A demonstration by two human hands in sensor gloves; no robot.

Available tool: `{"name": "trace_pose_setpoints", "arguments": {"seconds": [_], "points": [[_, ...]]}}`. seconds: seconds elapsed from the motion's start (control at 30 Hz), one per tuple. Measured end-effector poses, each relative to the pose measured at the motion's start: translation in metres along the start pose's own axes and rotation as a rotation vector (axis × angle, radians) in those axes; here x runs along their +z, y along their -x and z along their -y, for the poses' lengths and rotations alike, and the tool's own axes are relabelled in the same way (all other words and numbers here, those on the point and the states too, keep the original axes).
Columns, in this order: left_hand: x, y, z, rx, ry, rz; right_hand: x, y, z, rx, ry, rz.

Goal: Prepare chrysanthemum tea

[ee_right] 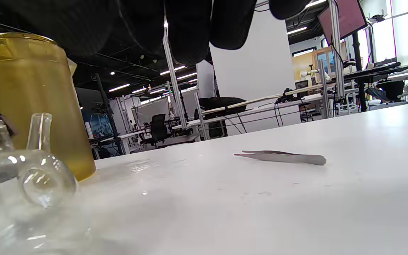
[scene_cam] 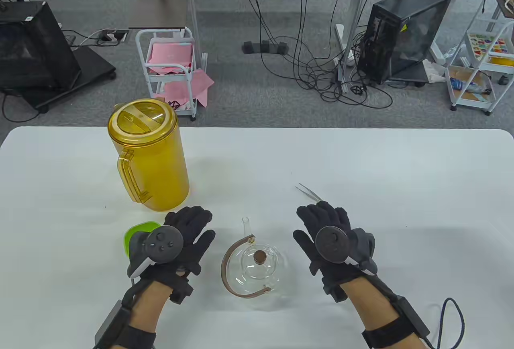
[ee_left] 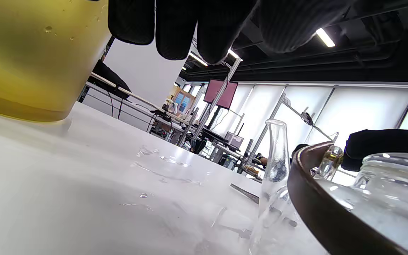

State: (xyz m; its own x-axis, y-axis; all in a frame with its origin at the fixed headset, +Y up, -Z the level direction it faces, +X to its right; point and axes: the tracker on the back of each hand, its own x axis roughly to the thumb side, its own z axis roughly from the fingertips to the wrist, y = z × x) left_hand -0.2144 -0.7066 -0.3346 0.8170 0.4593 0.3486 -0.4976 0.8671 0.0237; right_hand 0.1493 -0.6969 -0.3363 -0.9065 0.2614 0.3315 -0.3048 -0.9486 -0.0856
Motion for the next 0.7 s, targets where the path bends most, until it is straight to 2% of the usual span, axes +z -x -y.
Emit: {"name": "trace_pose_setpoints", "arguments": {"seconds": [0.43, 0.7], "points": [[-0.002, -0.005, 0.004, -0.008, 0.016, 0.012, 0.006, -0.014, 0.008, -0.036, 0.052, 0.057], [-0.005, -0.007, 0.01, -0.011, 0.032, 0.013, 0.005, -0.043, 0.012, -0.164, 0.058, 0.135]]}}
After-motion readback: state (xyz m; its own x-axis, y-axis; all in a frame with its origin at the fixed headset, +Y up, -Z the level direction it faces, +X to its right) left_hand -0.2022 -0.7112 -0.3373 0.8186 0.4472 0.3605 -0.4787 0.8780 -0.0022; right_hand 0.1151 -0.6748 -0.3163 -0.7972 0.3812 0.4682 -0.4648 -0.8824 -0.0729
